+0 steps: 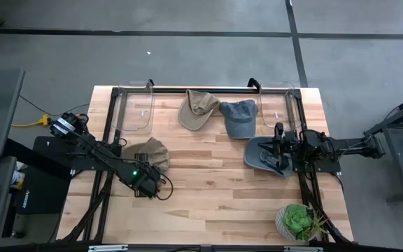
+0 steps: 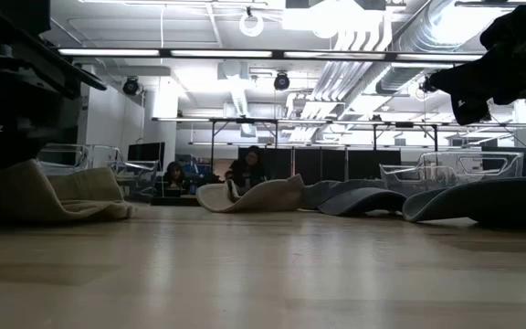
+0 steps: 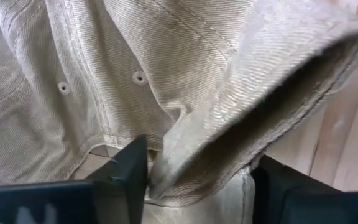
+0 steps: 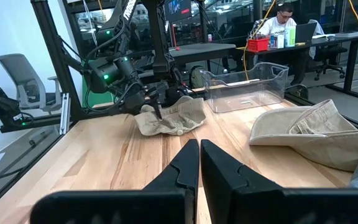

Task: Pick & Place hat
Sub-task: Put the bottom brown cap into the left transparent bin

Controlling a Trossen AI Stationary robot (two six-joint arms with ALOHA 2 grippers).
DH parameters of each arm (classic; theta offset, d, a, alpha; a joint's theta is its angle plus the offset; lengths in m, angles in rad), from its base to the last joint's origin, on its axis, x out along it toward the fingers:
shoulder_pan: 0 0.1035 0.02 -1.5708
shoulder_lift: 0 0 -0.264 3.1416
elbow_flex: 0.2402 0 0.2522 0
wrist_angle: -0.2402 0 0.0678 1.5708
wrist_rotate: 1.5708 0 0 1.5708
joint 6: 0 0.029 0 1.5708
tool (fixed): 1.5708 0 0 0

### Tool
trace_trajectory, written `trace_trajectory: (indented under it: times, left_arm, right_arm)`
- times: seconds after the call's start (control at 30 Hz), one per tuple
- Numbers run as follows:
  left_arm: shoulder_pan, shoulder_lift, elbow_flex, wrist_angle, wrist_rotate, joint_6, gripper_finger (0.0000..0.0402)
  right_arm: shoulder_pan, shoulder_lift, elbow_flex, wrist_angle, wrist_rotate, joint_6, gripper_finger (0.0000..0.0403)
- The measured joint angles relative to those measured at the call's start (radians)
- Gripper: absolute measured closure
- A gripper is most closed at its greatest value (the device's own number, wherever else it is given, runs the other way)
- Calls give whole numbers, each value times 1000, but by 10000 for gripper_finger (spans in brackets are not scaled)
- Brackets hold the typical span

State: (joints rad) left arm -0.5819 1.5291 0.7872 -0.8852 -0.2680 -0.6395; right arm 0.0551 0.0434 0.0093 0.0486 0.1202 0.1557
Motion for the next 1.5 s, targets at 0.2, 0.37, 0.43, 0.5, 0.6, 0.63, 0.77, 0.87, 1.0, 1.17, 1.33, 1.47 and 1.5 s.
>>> trace_trajectory:
  times: [0.2, 0.37, 0.43, 0.5, 0.6, 0.63, 0.77, 0.87, 1.0, 1.17, 1.33, 1.47, 1.5]
  left_arm:
    - [0, 0, 0, 0, 13, 1, 284]
    - [0, 0, 0, 1, 27, 3, 318]
    - [0, 0, 0, 1, 27, 3, 332]
    - [0, 0, 0, 1, 22, 6, 347]
    - [0, 0, 0, 0, 23, 7, 373]
    - [0, 0, 0, -1, 26, 7, 383]
    - [0, 0, 0, -1, 39, 7, 394]
    - [0, 0, 0, -1, 44, 7, 396]
    - [0, 0, 1, 0, 44, 6, 398]
    - [0, 0, 1, 0, 45, 6, 400]
    - [-1, 0, 30, -13, 32, 4, 401]
    - [-1, 0, 66, -12, 10, 3, 401]
    - [-1, 0, 75, -13, 7, 3, 401]
  right_arm:
    - [0, 0, 0, 0, 0, 0, 391]
    - [0, 0, 0, 0, 0, 0, 391]
    - [0, 0, 0, 0, 0, 0, 391]
    - [0, 0, 0, 0, 0, 0, 391]
    - [0, 0, 0, 0, 0, 0, 391]
    - [0, 0, 0, 0, 0, 0, 391]
    - [0, 0, 0, 0, 0, 0, 391]
    - [0, 0, 0, 0, 0, 0, 391]
    - [0, 0, 0, 0, 0, 0, 391]
    - [0, 0, 0, 0, 0, 0, 391]
    - [0, 0, 0, 0, 0, 0, 391]
    - [0, 0, 0, 0, 0, 0, 391]
    - [0, 0, 0, 0, 0, 0, 391]
